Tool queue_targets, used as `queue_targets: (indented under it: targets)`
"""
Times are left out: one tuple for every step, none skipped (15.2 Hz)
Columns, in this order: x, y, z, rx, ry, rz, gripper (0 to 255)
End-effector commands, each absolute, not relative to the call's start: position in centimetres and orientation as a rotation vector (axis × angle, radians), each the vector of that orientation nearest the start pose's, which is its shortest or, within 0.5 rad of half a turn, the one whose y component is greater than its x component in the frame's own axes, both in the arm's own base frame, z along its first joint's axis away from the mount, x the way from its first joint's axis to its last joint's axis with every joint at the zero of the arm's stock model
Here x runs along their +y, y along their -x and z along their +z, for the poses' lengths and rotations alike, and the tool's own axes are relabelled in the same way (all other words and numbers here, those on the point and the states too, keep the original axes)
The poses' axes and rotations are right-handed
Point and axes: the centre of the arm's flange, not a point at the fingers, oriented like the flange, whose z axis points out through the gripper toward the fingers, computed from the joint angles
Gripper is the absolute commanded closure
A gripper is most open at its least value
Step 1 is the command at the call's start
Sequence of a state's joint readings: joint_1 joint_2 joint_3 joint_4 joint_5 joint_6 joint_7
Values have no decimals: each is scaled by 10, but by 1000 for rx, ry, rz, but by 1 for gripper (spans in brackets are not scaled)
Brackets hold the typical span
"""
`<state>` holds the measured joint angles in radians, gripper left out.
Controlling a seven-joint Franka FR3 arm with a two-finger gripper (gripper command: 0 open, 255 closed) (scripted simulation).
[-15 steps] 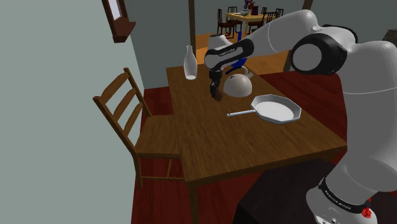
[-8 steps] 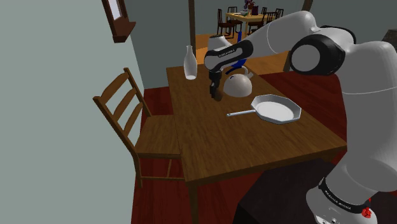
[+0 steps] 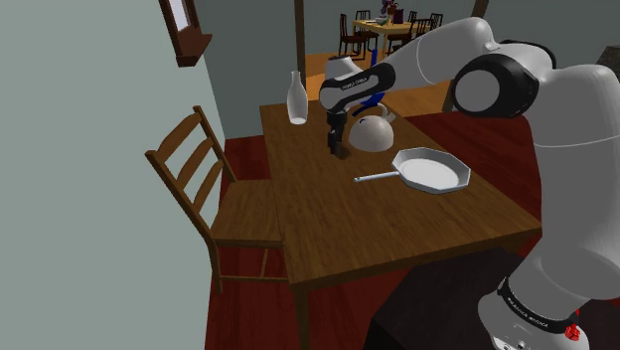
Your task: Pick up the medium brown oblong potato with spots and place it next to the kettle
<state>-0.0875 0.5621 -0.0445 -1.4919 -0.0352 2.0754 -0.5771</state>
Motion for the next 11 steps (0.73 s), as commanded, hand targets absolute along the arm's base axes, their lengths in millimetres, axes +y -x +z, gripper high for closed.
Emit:
queue_targets:
  targets:
    - [-88, -700, 366, -743, 3113, -2, 0]
    - [-87, -700, 379, -743, 3113, -2, 0]
    - [-86, -700, 390, -743, 3113, -2, 0]
    - [-86, -700, 390, -743, 3113, -2, 0]
    - [-86, -700, 390, -743, 3113, -2, 0]
    - [-86, -700, 390, -743, 3113, -2, 0]
    - [-86, -700, 390, -743, 3113, -2, 0]
    - [-86, -700, 390, -743, 3113, -2, 0]
    - [-86, -700, 390, -743, 3113, -2, 0]
    - [-86, -700, 390, -743, 3113, -2, 0]
    - [-86, -700, 390, -743, 3113, -2, 0]
